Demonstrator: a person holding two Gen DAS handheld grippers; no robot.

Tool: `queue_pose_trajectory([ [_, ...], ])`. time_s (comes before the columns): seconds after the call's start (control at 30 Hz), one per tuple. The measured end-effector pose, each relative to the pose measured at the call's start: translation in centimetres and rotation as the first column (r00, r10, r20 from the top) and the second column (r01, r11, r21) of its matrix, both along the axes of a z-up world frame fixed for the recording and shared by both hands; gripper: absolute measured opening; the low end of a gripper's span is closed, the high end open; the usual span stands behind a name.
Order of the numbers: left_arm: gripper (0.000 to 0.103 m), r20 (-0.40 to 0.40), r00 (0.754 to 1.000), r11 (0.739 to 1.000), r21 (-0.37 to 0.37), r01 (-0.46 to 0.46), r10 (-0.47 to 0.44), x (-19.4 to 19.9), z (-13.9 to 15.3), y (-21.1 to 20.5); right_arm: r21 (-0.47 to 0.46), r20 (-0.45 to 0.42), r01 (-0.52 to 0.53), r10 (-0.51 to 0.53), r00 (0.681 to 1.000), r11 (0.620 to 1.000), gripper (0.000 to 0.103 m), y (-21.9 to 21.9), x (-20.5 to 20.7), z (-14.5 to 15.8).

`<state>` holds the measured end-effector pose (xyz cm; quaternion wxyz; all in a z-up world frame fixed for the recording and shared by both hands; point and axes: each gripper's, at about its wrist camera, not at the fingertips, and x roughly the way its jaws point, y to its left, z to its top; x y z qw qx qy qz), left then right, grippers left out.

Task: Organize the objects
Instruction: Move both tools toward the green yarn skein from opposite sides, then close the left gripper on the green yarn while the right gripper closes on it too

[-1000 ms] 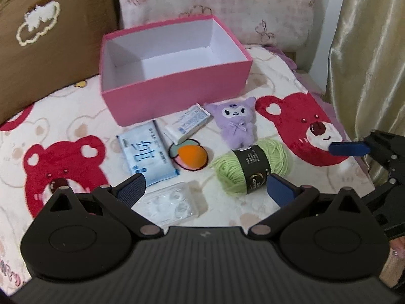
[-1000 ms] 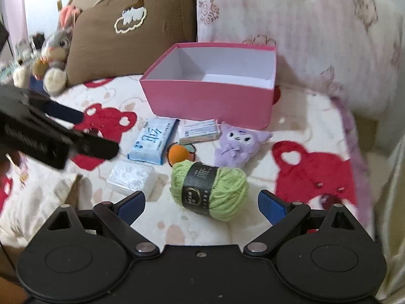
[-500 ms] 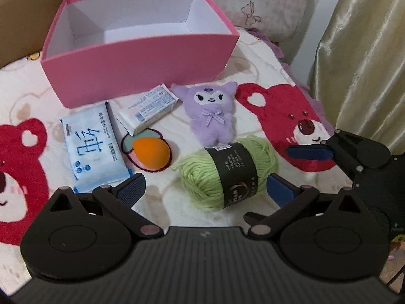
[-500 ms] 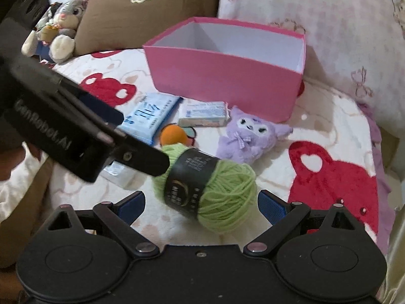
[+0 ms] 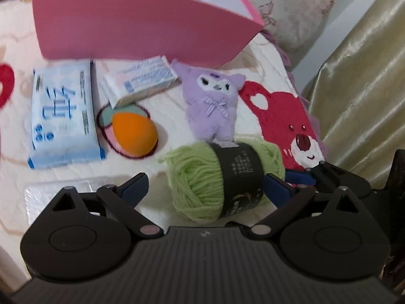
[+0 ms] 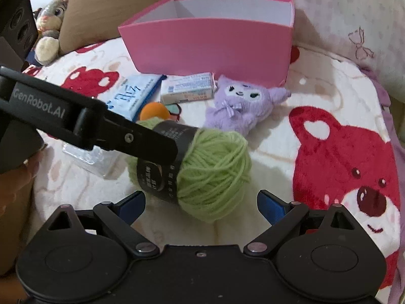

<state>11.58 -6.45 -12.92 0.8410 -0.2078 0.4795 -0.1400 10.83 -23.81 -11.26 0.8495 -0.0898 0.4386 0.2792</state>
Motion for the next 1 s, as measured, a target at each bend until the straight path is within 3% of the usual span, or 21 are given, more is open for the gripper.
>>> queue_pose_trajectory([
  [0.1, 0.081, -0.019, 1.000, 0.997, -0.071, -0.022, 0.020, 0.0, -0.9, 0.6, 0.043, -0.009, 0.020, -0.020, 1.000, 0.999, 0.096, -0.2, 0.3, 0.0],
  [0.17, 0.067, -0.034, 0.999, 0.989, -0.144, -0.029, 0.024, 0.1, -1.4, 0.9, 0.056, -0.020, 0.013, -0.012, 1.000, 0.998, 0.084, -0.3, 0.3, -0.2],
  [0.27, 0.064, -0.023, 0.999, 0.988, -0.154, -0.026, 0.022, 0.3, -1.3, 0.7, 0.053, -0.011, 0.007, -0.006, 1.000, 0.999, 0.080, -0.1, 0.2, -0.4],
  [0.57, 0.061, -0.003, 1.000, 0.991, -0.134, -0.014, 0.014, 0.1, -1.0, 0.1, 0.055, 0.007, 0.002, -0.003, 1.000, 0.998, 0.073, 0.1, 0.0, -0.2],
  [1.0, 0.061, 0.058, 0.998, 0.996, -0.083, 0.016, -0.011, -1.6, 2.5, 0.2, 0.102, 0.077, -0.023, 0.015, 0.997, 0.995, 0.072, 0.1, -1.6, 2.6],
])
